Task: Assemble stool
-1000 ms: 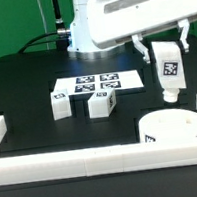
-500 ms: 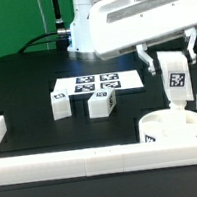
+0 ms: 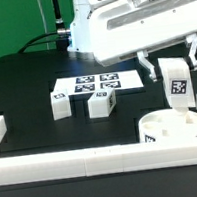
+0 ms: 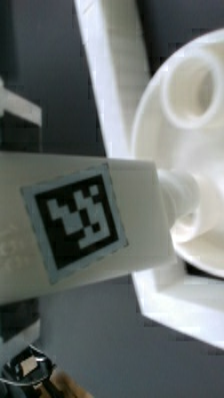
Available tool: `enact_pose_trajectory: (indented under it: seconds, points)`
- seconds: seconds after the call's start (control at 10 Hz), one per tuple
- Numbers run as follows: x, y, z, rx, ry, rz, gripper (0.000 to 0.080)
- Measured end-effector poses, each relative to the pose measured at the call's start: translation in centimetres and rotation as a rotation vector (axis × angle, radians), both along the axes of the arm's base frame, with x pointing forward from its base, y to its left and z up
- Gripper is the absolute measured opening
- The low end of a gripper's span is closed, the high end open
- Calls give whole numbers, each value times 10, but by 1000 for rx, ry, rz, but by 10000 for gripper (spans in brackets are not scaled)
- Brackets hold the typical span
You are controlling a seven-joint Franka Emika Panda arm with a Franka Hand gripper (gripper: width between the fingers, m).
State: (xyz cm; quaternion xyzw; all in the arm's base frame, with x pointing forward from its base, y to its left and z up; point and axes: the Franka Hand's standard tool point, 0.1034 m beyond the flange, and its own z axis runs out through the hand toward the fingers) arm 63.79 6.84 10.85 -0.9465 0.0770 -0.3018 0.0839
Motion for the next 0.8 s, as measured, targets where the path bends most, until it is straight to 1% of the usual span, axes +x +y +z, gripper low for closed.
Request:
enact_pose_trajectory:
  seconds: [0.3,0.6,0.8]
  points:
    - [3,6,-4,4,1,5,328]
    - [2,5,-5,4,3,5,328]
    - [2,6,-10,6,12,6,328]
